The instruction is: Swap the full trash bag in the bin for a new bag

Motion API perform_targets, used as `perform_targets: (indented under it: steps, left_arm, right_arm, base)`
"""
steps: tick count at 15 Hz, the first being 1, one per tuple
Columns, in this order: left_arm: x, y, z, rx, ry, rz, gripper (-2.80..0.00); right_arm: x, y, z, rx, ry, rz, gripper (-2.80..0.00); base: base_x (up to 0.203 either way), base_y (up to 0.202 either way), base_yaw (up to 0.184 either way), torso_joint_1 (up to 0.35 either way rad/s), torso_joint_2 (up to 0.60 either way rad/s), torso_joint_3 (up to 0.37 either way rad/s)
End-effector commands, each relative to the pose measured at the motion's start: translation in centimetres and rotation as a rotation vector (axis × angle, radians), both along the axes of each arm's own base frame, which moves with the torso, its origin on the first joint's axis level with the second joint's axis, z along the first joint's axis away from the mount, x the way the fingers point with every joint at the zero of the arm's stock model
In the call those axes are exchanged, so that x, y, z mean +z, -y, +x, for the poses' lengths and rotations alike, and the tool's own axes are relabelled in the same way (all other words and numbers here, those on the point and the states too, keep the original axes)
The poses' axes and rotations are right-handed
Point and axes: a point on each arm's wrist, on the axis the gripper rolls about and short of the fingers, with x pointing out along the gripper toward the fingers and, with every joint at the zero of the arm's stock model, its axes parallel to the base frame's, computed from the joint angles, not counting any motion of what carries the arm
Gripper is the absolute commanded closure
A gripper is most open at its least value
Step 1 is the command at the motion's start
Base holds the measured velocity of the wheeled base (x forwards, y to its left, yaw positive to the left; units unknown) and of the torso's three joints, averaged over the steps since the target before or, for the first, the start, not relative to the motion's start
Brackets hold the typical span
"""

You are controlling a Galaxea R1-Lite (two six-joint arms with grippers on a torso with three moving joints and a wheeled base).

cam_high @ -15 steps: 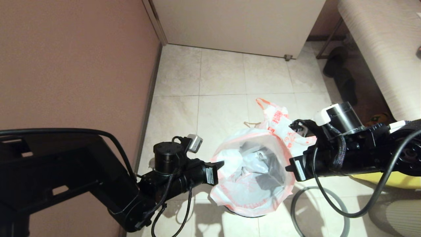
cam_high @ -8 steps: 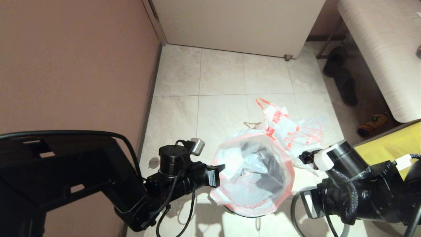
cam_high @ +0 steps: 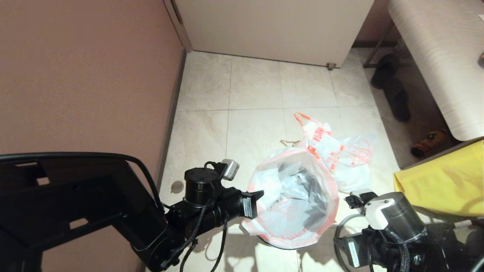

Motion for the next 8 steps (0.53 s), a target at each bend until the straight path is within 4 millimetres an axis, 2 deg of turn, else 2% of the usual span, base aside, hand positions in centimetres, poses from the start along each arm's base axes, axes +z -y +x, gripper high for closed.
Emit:
perform_targets:
  steps: [1,5,6,7,8]
  left_arm:
    - [0.1,0.0,-0.1,-0.002,0.004,-0.005,0.0]
    - [0.0,-0.2,-0.2,0.007,0.002,0.003,0.0]
    - [-0.1,-0.3,-0.3,0.014,-0.002,0.009,0.0]
    - [-0.3,-0.4,-0.4,0.016,-0.009,0.015,0.0]
    - [-0.3,-0.5,-0.4,0.018,-0.007,0.014,0.0]
  right_arm:
    - [-2.4,-0.9,1.2,0.0,0.008,-0.008,-2.8]
    - [-6.2,-2.1,4.1,-0.029,0.111,-0.039,-2.8]
    - [-7.0,-1.9,5.0,-0.034,0.137,-0.053,-0.54]
    - [-7.6,-1.6,6.0,-0.046,0.173,-0.061,0.0]
    - [-8.0,-1.1,7.2,-0.064,0.224,-0.061,0.0]
  base:
    - [0.0,0.0,0.0,0.0,0.0,0.0]
    - [0.0,0.0,0.0,0.0,0.0,0.0]
    - [0.0,0.0,0.0,0.0,0.0,0.0]
    - [0.0,0.0,0.0,0.0,0.0,0.0]
    - [0.0,0.0,0.0,0.0,0.0,0.0]
